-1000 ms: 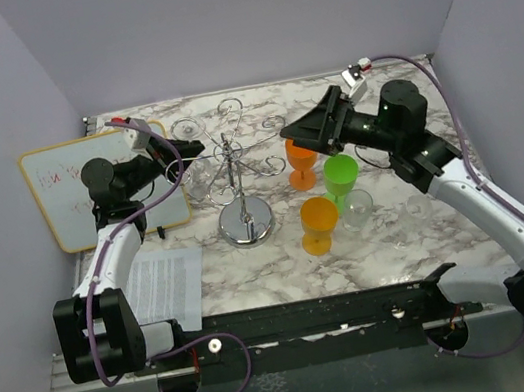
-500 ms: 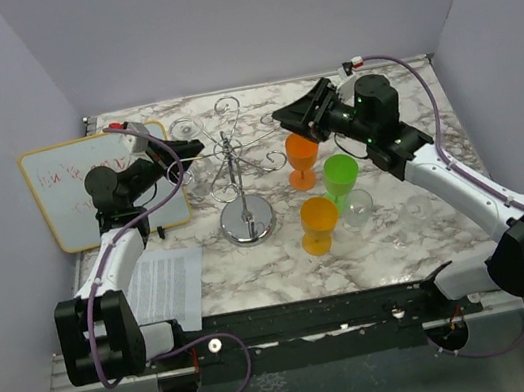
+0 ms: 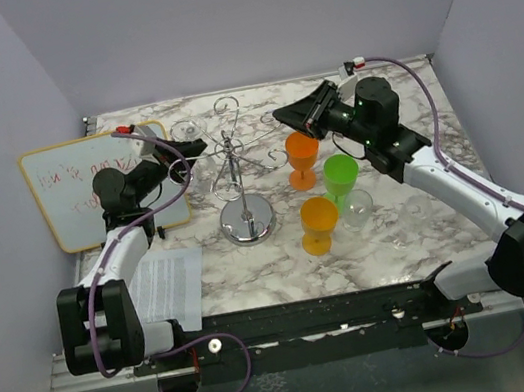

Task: Place the wine glass upside down on the wine glass rack

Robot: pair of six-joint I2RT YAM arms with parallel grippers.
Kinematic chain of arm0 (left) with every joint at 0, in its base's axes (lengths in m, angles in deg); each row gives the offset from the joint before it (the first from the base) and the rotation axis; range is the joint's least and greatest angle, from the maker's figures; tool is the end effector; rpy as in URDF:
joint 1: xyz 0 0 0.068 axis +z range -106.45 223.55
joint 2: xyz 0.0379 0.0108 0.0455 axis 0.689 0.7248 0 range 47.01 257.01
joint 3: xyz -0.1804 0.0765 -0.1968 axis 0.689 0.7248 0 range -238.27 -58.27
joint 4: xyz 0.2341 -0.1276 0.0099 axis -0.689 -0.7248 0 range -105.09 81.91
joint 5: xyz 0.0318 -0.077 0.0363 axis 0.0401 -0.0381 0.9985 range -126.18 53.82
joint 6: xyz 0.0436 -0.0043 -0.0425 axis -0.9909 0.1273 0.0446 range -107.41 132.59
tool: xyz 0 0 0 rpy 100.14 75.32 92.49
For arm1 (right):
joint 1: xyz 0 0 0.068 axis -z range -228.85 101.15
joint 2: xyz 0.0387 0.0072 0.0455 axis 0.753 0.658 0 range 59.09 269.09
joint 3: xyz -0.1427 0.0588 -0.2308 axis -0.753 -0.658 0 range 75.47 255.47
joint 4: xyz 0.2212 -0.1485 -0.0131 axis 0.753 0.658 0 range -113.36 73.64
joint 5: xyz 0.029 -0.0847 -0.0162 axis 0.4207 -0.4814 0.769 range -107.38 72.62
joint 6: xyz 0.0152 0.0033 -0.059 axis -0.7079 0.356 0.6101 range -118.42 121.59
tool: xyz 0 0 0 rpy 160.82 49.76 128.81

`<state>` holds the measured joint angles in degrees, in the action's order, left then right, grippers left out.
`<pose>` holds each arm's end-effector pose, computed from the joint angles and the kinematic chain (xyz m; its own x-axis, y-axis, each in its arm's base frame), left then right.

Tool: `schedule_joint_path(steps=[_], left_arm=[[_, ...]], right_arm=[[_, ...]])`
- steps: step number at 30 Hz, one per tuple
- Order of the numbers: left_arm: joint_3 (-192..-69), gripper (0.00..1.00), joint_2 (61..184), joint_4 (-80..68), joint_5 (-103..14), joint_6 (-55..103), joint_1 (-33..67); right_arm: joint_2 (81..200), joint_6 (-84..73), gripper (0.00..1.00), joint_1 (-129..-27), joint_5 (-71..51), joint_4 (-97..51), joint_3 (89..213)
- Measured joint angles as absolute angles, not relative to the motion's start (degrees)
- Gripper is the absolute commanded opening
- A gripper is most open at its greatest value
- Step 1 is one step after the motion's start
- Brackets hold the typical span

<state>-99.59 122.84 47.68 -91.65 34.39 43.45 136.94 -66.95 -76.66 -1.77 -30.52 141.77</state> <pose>0.2877 -0.0381 0.3179 0.0512 -0.2107 -0.9762 0.8484 0.5248 -0.0688 0.2937 0.1689 0.3760 -0.6639 0.6631 -0.3457 -0.1884 0.2991 0.9354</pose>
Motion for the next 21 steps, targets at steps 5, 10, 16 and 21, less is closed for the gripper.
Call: schedule_joint_path(steps=[5, 10, 16, 21], left_arm=[[-99.7, 0.0, 124.5, 49.8, -88.0, 32.9, 43.5], [-99.8, 0.0, 125.5, 51.7, -84.6, 33.6, 43.5], [-98.7, 0.0, 124.8, 52.3, -80.5, 33.9, 44.1], [-95.4, 0.0, 121.8, 52.7, -81.0, 33.9, 44.5]], right_arm=[[136.0, -67.5, 0.17, -77.0, -1.7, -31.6, 140.5], [135.9, -67.4, 0.17, -77.0, -1.7, -31.5, 140.4], [135.1, -67.3, 0.19, -77.1, -1.9, -30.6, 140.2], [135.0, -67.2, 0.2, -77.0, -2.4, -30.3, 140.2]])
